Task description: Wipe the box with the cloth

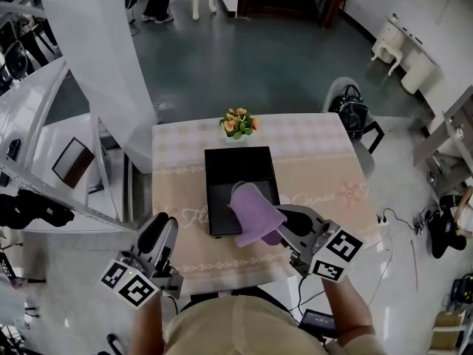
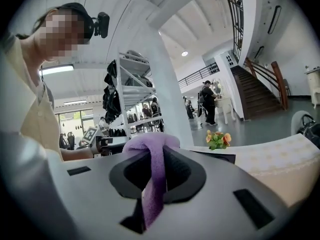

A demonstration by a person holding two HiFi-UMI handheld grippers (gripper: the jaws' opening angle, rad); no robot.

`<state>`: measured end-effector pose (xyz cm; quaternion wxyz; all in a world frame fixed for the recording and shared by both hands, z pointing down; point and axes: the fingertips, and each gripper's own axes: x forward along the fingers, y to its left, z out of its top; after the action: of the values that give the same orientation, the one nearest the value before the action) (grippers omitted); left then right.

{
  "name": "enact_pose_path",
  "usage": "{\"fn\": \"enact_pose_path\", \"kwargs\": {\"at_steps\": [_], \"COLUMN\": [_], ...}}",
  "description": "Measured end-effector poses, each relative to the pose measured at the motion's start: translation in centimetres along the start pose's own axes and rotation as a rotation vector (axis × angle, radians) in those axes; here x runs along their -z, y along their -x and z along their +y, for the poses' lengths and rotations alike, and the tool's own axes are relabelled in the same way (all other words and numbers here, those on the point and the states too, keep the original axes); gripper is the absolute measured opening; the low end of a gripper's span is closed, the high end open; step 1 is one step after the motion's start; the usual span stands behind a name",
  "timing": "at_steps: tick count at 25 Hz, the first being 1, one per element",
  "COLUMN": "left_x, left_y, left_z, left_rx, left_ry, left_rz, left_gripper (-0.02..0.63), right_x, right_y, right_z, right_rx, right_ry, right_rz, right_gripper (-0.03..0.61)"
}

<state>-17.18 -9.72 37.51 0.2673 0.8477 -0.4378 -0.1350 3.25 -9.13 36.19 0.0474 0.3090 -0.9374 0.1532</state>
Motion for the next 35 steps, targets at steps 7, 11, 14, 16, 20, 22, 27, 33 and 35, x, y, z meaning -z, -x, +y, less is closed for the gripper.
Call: {"fn": "enact_pose_path", "kwargs": {"at_steps": [7,11,14,16,20,22,27,33,35], "left_x": [0.6,1.1,1.6,1.8,2.1,2.3,2.5,2.5,2.6], "left_y": [-0.4,-0.7,-0.9,-0.9,-1.1,-1.2,-1.1,-1.0,-1.0], "left_z": [0.2,0.8,1.4,1.5,1.5,1.5,1.5,1.6,1.6], "left_rx": [-0.064,-0.147,-0.205,-0.238,-0.271,-0.274,-0.264,-0.258,-0.251], "left_ry": [-0.095,-0.214,-0.312,-0.370,-0.445,-0.445,-0.411,-0.382,-0.364], "left_rz": [0.062,0.121,0.161,0.183,0.217,0.224,0.225,0.215,0.207], "left_gripper": [0.075,0.071,0.070,0.069,0.069,0.066,0.066,0.066,0.066], "right_x": [0.4,0.8,1.2,1.5,1.9,2.0,2.0,1.8,1.8], "right_y": [-0.2,-0.7,-1.2,-1.6,-2.1,-2.2,-2.2,-1.9,-1.8], "right_z": [-0.7,-1.1,-1.1,-0.9,-0.9,-1.0,-1.1,-1.1,-1.0], "right_rx": [0.041,0.064,0.073,0.071,0.102,0.124,0.147,0.150,0.148], "right_ry": [-0.030,-0.043,-0.045,-0.050,-0.030,-0.004,0.009,0.007,0.007], "right_rz": [-0.002,0.005,0.017,0.026,0.041,0.048,0.053,0.045,0.045], "right_gripper": [0.055,0.055,0.054,0.054,0.052,0.052,0.052,0.052,0.052]}}
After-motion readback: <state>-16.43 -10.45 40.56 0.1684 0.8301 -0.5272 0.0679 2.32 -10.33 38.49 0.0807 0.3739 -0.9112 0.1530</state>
